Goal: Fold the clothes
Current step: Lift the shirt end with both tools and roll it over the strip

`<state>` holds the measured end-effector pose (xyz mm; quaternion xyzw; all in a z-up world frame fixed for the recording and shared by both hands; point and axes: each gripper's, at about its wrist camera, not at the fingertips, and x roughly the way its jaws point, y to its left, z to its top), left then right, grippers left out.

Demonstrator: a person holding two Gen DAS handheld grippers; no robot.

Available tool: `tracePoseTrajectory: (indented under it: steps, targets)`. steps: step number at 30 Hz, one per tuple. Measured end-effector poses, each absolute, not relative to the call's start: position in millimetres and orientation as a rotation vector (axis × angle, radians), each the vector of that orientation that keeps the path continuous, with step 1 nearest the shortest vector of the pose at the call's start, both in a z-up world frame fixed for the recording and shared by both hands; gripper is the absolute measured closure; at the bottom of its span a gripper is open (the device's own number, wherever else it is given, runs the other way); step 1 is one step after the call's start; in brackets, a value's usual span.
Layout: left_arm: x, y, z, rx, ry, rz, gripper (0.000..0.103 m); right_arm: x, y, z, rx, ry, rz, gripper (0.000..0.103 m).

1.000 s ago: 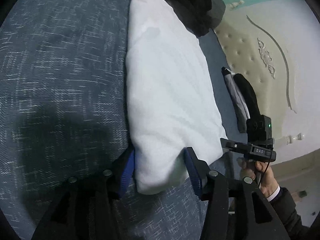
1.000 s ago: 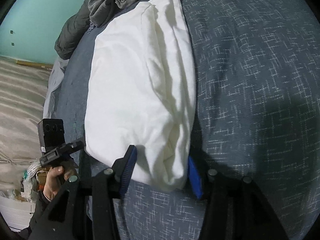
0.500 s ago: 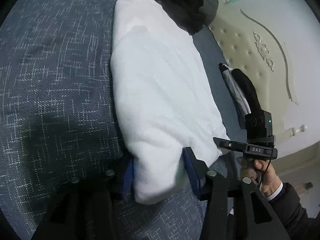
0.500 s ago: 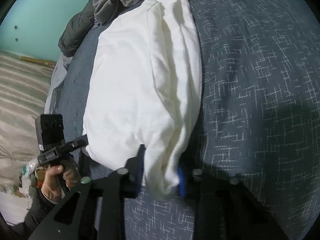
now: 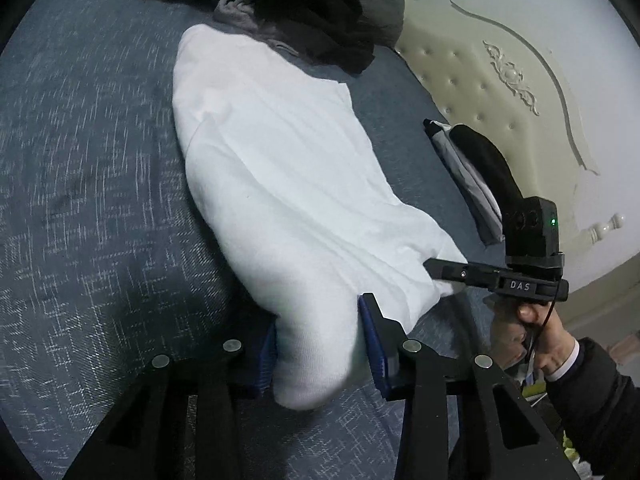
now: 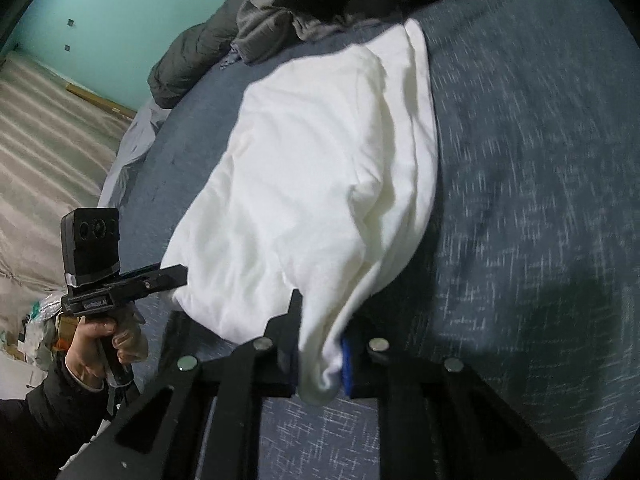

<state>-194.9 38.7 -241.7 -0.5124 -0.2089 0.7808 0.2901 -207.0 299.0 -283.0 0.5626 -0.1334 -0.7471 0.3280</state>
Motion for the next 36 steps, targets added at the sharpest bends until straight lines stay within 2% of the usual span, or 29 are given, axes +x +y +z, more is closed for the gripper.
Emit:
tracePoseTrajectory:
  steps: [9, 25, 36]
  targets:
    - [-205, 46, -200, -1.396, -0.561, 2.096, 0.062, -214, 312, -248, 1.467, -0.332, -1.957, 0.089]
    - [-231, 77, -105, -1.34, -0.595, 2.134, 0.063, -251, 340, -145, 1.359, -0.37, -1.965, 0.09]
    - [-252, 130, -25, -1.289, -0.559, 2.144, 0.063, -279, 388, -62, 1.296, -0.374, -1.989, 0.09]
